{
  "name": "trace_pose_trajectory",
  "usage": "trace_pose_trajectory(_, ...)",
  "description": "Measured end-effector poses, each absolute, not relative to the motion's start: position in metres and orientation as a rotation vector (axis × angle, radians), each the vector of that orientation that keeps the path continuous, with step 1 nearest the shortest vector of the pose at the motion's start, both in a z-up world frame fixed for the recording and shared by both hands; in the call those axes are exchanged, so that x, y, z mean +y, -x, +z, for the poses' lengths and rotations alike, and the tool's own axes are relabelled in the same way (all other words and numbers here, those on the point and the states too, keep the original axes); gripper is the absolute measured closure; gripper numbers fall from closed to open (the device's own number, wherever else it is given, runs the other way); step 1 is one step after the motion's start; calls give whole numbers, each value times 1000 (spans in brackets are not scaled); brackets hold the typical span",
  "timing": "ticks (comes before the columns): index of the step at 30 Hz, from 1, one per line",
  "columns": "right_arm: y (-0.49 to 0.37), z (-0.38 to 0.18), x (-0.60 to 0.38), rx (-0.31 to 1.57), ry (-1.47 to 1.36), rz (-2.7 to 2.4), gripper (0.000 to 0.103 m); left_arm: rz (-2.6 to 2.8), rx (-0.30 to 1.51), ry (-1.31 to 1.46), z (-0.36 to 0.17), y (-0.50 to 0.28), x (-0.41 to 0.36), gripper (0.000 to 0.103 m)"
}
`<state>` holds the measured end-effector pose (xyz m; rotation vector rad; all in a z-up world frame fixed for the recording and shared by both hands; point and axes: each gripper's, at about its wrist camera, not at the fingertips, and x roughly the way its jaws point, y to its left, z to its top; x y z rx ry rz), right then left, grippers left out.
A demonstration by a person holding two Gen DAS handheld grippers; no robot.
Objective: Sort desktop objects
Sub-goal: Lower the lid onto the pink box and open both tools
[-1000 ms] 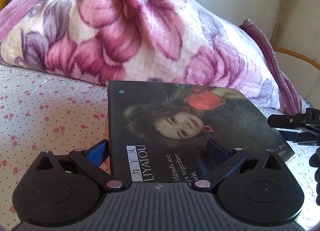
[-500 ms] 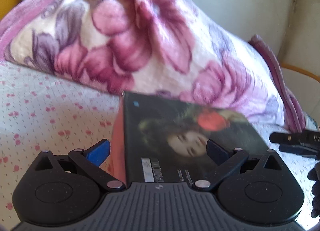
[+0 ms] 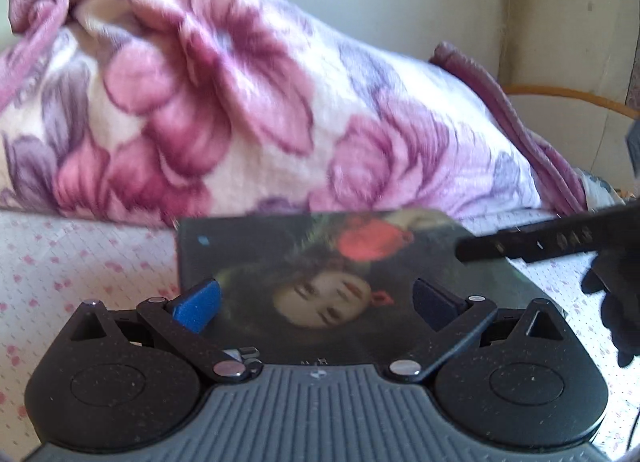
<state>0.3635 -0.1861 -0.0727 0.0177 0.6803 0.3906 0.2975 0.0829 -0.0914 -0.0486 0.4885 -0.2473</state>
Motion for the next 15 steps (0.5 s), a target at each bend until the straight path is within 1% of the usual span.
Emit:
trace_pose_trajectory(5, -387, -76, -180, 726, 24, 413, 20, -240, 517, 25, -95, -304, 76, 0)
trace_pose_trajectory(11, -390, -78, -167, 764, 80, 425, 18, -217, 547, -75, -100, -307, 62, 0)
trace_pose_trajectory(15, -385, -75, -167, 772, 77, 418, 19, -209, 558, -88, -100, -306, 60, 0)
